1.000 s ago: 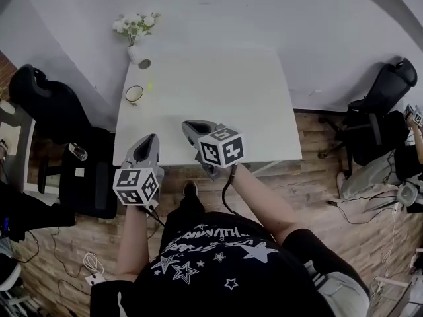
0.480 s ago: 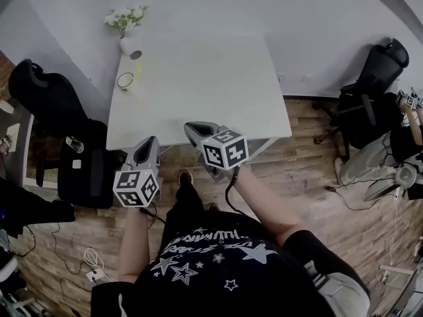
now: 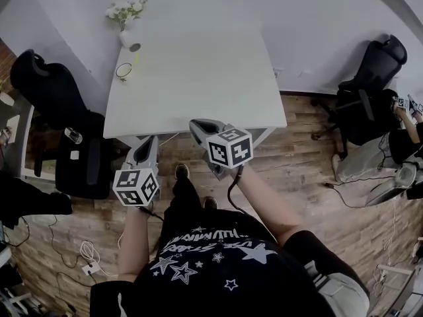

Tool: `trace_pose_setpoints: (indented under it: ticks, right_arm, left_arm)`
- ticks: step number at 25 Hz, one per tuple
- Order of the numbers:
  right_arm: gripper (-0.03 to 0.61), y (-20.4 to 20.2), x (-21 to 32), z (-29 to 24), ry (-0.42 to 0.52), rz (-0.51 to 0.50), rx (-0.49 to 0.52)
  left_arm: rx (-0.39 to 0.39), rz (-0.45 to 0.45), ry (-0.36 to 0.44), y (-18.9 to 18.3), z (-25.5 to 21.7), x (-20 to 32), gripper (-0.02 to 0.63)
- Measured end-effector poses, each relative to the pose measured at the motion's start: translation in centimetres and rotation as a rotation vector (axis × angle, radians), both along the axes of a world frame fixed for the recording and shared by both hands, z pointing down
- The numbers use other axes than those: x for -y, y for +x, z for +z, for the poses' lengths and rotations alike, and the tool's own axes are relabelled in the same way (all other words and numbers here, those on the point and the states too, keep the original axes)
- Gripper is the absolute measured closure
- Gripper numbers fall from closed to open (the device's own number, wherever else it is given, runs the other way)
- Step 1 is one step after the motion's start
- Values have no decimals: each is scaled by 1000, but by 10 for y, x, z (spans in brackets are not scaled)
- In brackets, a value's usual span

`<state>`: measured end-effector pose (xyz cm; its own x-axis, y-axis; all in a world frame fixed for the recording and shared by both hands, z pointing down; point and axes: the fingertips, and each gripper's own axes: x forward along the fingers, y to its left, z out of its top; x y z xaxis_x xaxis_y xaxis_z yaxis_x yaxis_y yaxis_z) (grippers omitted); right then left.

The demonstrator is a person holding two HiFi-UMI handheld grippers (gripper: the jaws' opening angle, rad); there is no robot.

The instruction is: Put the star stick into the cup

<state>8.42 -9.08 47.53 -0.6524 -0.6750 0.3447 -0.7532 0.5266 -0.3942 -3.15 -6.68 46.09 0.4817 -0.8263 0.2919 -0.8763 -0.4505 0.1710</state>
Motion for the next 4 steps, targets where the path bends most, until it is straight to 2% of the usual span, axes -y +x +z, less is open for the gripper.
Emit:
trace_pose_setpoints:
  ticks: [4]
  right_arm:
    - [564,6,-11,2,-3,-1,9]
  left_arm:
    - [5,8,-1,8,2,-11,611]
